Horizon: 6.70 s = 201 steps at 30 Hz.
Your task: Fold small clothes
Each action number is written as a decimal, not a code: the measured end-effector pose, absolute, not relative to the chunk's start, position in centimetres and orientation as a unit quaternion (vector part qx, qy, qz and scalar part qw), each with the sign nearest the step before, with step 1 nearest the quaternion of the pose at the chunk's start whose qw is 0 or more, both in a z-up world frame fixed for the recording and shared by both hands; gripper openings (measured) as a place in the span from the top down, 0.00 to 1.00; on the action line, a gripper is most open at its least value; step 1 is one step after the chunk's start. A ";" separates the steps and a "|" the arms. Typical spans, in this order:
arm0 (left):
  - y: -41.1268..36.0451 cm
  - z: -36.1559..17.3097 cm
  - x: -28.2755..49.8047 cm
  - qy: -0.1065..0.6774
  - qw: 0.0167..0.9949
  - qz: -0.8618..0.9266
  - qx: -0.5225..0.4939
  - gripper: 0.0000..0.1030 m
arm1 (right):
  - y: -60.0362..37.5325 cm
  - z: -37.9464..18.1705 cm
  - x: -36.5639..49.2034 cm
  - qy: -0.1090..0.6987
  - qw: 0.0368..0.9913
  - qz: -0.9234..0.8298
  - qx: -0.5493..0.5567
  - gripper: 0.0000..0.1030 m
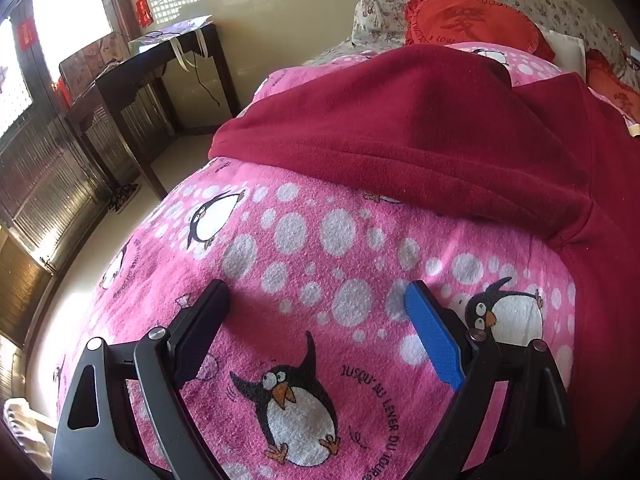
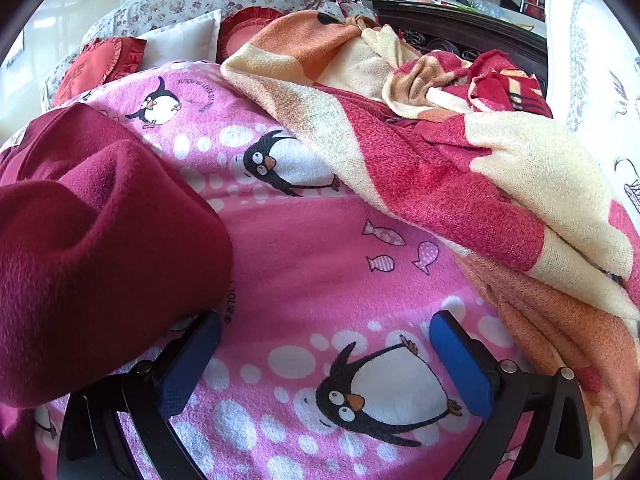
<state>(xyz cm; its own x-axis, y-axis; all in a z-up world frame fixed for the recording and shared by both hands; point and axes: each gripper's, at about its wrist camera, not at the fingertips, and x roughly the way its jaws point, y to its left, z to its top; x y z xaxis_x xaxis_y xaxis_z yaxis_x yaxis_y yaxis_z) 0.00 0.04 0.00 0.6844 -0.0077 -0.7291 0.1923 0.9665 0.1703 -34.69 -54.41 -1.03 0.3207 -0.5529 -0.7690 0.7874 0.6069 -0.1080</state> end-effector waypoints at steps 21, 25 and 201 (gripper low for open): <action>-0.7 -0.1 -0.4 0.389 0.910 -0.044 0.135 0.13 | -54.5 -1.1 -34.7 0.405 0.800 -0.419 0.145 0.00; -0.5 -0.1 -0.2 0.392 0.910 -0.049 0.124 0.13 | -54.5 -1.1 -34.7 0.405 0.800 -0.419 0.145 0.00; 2.7 7.4 6.4 0.461 0.876 -0.129 -0.058 0.13 | -29.3 7.1 -13.2 0.429 0.876 -0.189 0.115 0.01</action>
<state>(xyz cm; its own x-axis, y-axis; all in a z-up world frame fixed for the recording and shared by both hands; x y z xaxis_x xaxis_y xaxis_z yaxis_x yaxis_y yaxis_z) 6.42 2.71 7.42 0.5409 -0.2794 -0.7933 0.1719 0.9600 -0.2209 -13.23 -29.26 7.06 0.5596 -0.2329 -0.7954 0.4304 0.9018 0.0387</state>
